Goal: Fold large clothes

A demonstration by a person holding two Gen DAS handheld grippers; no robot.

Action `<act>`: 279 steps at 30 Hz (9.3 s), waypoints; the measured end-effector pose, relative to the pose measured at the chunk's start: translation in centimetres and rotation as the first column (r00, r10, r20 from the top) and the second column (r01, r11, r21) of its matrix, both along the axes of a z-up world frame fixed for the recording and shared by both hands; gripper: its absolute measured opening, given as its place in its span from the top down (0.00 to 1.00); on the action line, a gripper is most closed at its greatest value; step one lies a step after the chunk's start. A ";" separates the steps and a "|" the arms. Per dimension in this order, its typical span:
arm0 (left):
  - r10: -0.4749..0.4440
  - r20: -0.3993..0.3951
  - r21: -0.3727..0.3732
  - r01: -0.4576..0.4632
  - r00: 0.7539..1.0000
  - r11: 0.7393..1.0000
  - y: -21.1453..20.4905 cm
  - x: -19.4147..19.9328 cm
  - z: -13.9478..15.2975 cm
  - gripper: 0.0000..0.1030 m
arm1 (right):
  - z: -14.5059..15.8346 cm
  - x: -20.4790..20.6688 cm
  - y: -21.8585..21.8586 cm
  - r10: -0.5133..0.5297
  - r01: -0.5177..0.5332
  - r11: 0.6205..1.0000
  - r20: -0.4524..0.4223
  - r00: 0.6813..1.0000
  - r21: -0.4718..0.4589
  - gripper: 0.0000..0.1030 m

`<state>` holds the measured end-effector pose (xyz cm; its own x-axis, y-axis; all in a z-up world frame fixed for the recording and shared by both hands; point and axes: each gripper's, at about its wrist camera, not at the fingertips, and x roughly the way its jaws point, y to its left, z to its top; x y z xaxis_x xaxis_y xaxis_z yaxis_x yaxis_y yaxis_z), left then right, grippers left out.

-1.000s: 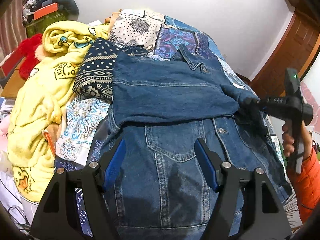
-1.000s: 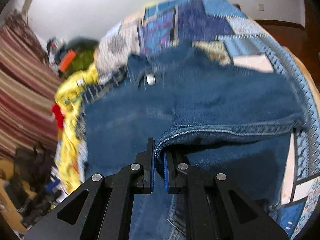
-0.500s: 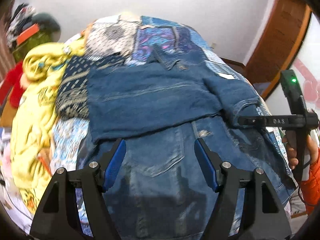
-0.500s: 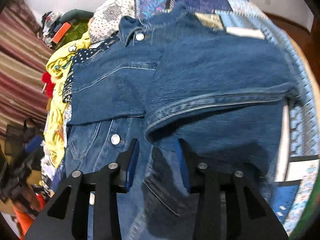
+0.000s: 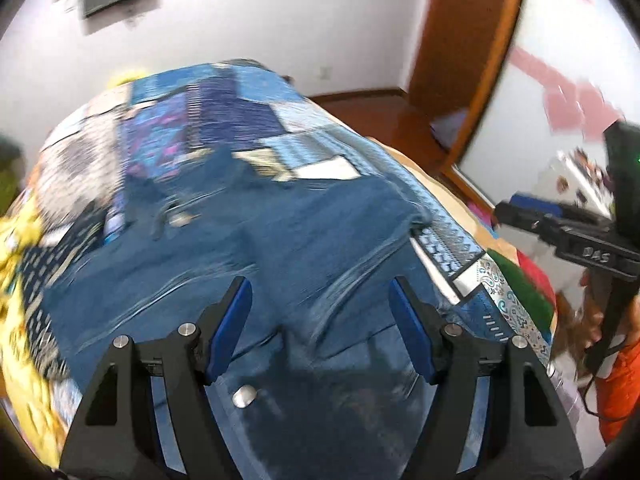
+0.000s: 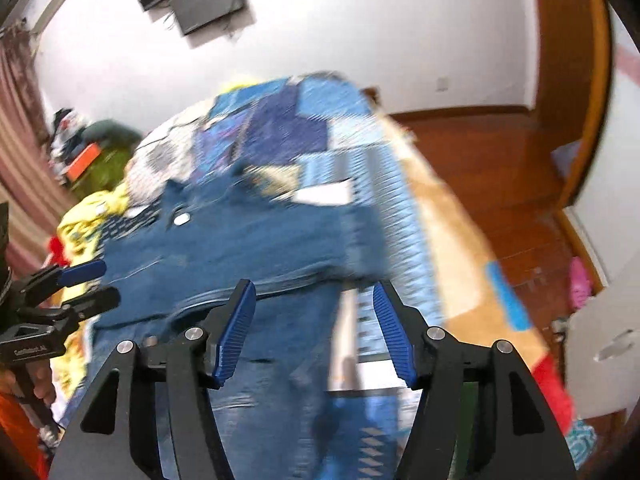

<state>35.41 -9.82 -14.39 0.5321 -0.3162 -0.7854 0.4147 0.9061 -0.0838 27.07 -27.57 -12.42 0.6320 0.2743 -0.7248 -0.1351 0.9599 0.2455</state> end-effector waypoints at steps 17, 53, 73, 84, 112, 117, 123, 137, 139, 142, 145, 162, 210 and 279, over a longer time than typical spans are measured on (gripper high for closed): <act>-0.122 -0.172 0.064 0.135 0.977 0.989 -10.4 7.6 -8.6 0.57 | -7.3 0.7 -3.5 -0.057 0.057 0.998 -0.193 0.979 -0.004 0.36; 0.368 -0.173 -0.040 -0.380 0.913 0.924 19.3 -3.2 -11.0 0.96 | -9.1 2.1 1.8 -0.022 0.011 0.999 -0.291 0.956 -0.041 0.30; 0.321 -0.085 0.153 -0.306 0.943 0.939 16.2 1.7 -11.0 0.39 | -7.7 1.4 3.4 0.028 -0.036 0.999 -0.267 0.963 -0.023 0.30; 0.342 0.007 0.102 -0.341 0.940 0.935 16.7 2.9 -9.7 0.78 | -8.0 1.6 4.7 0.058 -0.075 0.996 -0.278 0.959 -0.051 0.30; 0.529 -0.076 0.055 -0.527 0.845 0.848 27.0 -4.8 -8.2 0.59 | -6.1 -1.3 6.3 0.069 -0.101 0.988 -0.244 0.967 -0.120 0.30; 0.512 0.002 0.073 -0.511 0.859 0.857 27.4 -8.1 -4.7 0.41 | -3.9 -3.1 5.9 0.046 -0.077 0.983 -0.178 0.983 -0.169 0.22; 0.500 0.065 0.067 -0.504 0.863 0.861 27.1 -13.1 -2.1 0.07 | -1.8 -5.6 5.3 0.038 -0.058 0.983 -0.117 0.992 -0.174 0.18; 0.529 -0.234 -0.029 -0.550 0.815 0.835 28.0 -21.9 -10.3 0.07 | -4.8 -11.8 3.5 0.069 -0.087 0.993 -0.215 0.974 -0.076 0.18; 0.526 -0.270 -0.061 -0.560 0.806 0.826 27.7 -22.7 -11.3 0.07 | -5.8 -12.6 3.4 0.079 -0.093 0.995 -0.247 0.966 -0.046 0.18; 0.518 -0.315 -0.108 -0.573 0.795 0.813 27.3 -23.5 -12.3 0.07 | -6.8 -13.7 3.5 0.099 -0.108 0.994 -0.278 0.955 -0.014 0.18; 0.500 -0.358 -0.154 -0.578 0.788 0.801 26.9 -23.8 -12.9 0.07 | -6.9 -14.4 3.3 0.111 -0.106 0.994 -0.273 0.955 0.030 0.19; 0.493 -0.326 -0.316 -0.584 0.807 0.748 27.5 -24.6 -11.3 0.87 | -7.3 -14.2 3.4 0.185 -0.129 0.964 -0.240 0.953 0.231 0.79; 0.591 -0.161 -0.071 -0.606 0.791 0.792 30.8 8.7 -11.8 0.69 | -7.4 15.4 5.8 0.213 -0.153 0.948 -0.199 0.957 0.279 0.85; 0.344 -0.032 0.028 -0.343 0.938 0.939 21.5 5.0 -5.2 0.44 | -3.4 6.0 21.1 0.451 -0.449 0.880 -0.023 0.892 -0.155 0.44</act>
